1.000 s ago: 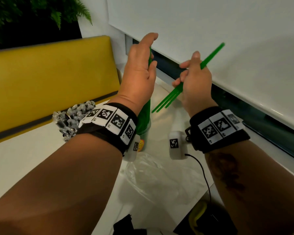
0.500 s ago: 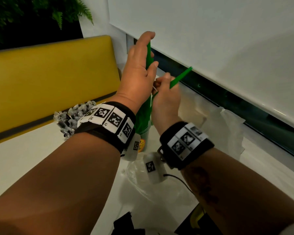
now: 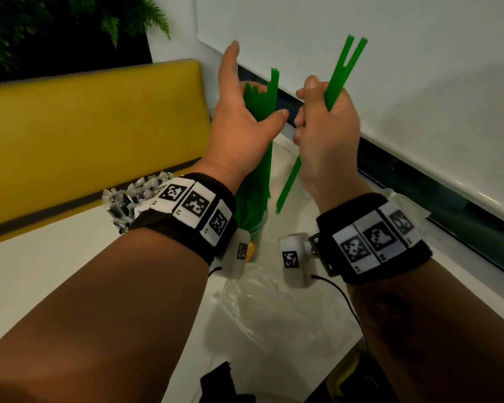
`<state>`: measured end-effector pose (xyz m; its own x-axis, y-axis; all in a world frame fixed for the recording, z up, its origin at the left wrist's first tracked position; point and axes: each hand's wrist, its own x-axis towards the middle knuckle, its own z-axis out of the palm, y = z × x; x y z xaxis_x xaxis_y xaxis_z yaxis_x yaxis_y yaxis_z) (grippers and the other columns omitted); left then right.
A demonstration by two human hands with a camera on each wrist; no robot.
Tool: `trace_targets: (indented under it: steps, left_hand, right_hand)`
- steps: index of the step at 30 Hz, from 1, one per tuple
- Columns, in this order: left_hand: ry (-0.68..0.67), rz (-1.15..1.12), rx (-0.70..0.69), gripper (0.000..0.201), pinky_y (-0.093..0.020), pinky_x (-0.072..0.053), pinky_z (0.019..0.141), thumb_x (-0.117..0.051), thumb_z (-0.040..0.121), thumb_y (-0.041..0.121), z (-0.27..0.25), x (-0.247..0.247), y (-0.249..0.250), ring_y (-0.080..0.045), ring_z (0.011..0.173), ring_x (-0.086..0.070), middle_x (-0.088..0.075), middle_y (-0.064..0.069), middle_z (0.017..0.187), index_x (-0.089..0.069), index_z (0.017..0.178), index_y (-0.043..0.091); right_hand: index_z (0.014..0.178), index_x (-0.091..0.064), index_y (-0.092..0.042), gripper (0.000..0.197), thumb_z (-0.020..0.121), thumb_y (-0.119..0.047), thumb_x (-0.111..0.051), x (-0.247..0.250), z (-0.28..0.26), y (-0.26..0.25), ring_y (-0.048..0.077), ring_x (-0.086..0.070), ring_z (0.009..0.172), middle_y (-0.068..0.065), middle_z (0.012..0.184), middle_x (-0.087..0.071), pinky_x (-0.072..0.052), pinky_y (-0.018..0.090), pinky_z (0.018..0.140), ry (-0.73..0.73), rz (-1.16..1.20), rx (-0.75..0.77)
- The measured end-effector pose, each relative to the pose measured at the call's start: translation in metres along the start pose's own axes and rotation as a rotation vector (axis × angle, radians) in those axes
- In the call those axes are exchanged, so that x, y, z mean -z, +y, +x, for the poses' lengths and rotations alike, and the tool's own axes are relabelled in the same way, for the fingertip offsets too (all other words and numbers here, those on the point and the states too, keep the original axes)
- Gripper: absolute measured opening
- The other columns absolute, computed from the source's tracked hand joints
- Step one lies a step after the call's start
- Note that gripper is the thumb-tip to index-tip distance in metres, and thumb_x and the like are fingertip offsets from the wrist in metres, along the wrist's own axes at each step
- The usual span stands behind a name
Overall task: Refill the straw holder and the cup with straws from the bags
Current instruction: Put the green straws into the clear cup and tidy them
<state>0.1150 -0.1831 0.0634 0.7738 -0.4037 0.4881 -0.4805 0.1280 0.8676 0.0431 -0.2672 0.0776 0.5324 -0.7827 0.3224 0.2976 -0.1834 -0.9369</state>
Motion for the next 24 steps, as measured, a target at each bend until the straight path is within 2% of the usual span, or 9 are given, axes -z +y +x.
trace_targets:
  steps: [2, 5, 9, 14, 16, 18, 21, 23, 24]
  left_hand:
    - [-0.015, 0.007, 0.04, 0.096, -0.038, -0.056, 0.092, -0.077, 0.078, 0.015, 0.001, 0.002, 0.003, -0.012, 0.093, -0.062, -0.055, 0.007, 0.103, -0.019, 0.154, 0.024]
    - [-0.065, 0.016, 0.087, 0.085, -0.041, -0.056, 0.094, -0.077, 0.076, 0.017, 0.003, 0.002, 0.004, -0.014, 0.1, -0.066, -0.062, 0.0, 0.113, -0.032, 0.147, 0.031]
    - [-0.122, 0.075, 0.153, 0.048, -0.045, -0.056, 0.091, -0.071, 0.083, 0.016, 0.005, -0.002, 0.001, -0.014, 0.09, -0.067, -0.068, -0.001, 0.1, -0.051, 0.125, 0.027]
    - [-0.158, 0.121, 0.18, 0.033, -0.05, -0.056, 0.085, -0.066, 0.087, 0.018, 0.002, -0.007, -0.004, -0.028, 0.089, -0.067, -0.068, -0.013, 0.097, -0.05, 0.116, 0.026]
    - [-0.19, 0.137, 0.181, 0.032, -0.051, -0.055, 0.082, -0.065, 0.089, 0.018, 0.0, -0.009, -0.006, -0.026, 0.083, -0.065, -0.066, -0.013, 0.094, -0.049, 0.115, 0.024]
    - [-0.193, 0.149, 0.191, 0.031, -0.045, -0.054, 0.076, -0.065, 0.09, 0.018, -0.002, -0.01, -0.008, -0.018, 0.079, -0.06, -0.062, -0.007, 0.09, -0.049, 0.116, 0.022]
    - [-0.148, 0.198, 0.232, 0.031, -0.028, -0.047, 0.067, -0.065, 0.092, 0.02, -0.005, -0.009, -0.013, -0.012, 0.077, -0.059, -0.063, 0.0, 0.09, -0.049, 0.118, 0.024]
    - [-0.12, 0.25, 0.256, 0.032, -0.024, -0.044, 0.063, -0.065, 0.092, 0.023, -0.008, -0.006, -0.018, -0.008, 0.079, -0.059, -0.062, 0.003, 0.093, -0.051, 0.121, 0.023]
    - [-0.105, 0.274, 0.26, 0.033, -0.022, -0.043, 0.062, -0.066, 0.092, 0.024, -0.009, -0.005, -0.02, -0.008, 0.08, -0.059, -0.062, 0.003, 0.093, -0.052, 0.122, 0.023]
  right_hand:
    - [0.087, -0.058, -0.011, 0.024, 0.102, -0.028, -0.049, 0.002, 0.0, -0.01, 0.011, -0.039, 0.049, 0.0, 0.059, -0.046, -0.036, 0.027, 0.049, 0.002, 0.118, -0.014]
    - [0.092, -0.054, -0.004, 0.026, 0.104, -0.025, -0.044, 0.005, 0.0, -0.023, 0.014, -0.036, 0.048, 0.004, 0.06, -0.044, -0.035, 0.028, 0.046, 0.043, 0.295, 0.024]
    - [0.09, -0.052, -0.005, 0.028, 0.106, -0.024, -0.039, 0.005, 0.001, -0.024, 0.014, -0.035, 0.046, 0.005, 0.059, -0.043, -0.034, 0.027, 0.046, 0.104, 0.394, 0.07]
    - [0.086, -0.048, -0.007, 0.028, 0.105, -0.025, -0.038, 0.001, -0.008, -0.002, 0.017, -0.036, 0.048, 0.004, 0.06, -0.045, -0.036, 0.03, 0.048, 0.049, 0.317, 0.058]
    - [0.087, -0.048, -0.007, 0.028, 0.106, -0.026, -0.036, 0.0, -0.01, -0.002, 0.018, -0.038, 0.047, 0.005, 0.06, -0.046, -0.037, 0.031, 0.049, -0.015, 0.304, 0.075]
    - [0.09, -0.049, -0.006, 0.028, 0.106, -0.025, -0.036, 0.002, -0.008, -0.014, 0.018, -0.04, 0.047, 0.005, 0.061, -0.047, -0.038, 0.031, 0.048, -0.044, 0.284, 0.114]
    - [0.094, -0.052, -0.006, 0.022, 0.104, -0.023, -0.042, 0.02, 0.014, -0.042, 0.015, -0.037, 0.049, 0.003, 0.063, -0.047, -0.032, 0.03, 0.045, 0.006, 0.252, 0.203]
    - [0.095, -0.056, -0.009, 0.014, 0.099, -0.021, -0.051, 0.035, 0.039, -0.047, 0.012, -0.041, 0.052, 0.001, 0.065, -0.051, -0.035, 0.028, 0.047, 0.054, 0.095, 0.234]
    - [0.095, -0.059, -0.012, 0.012, 0.096, -0.022, -0.053, 0.041, 0.05, -0.042, 0.01, -0.045, 0.054, -0.002, 0.066, -0.054, -0.039, 0.027, 0.05, 0.055, -0.083, 0.218]
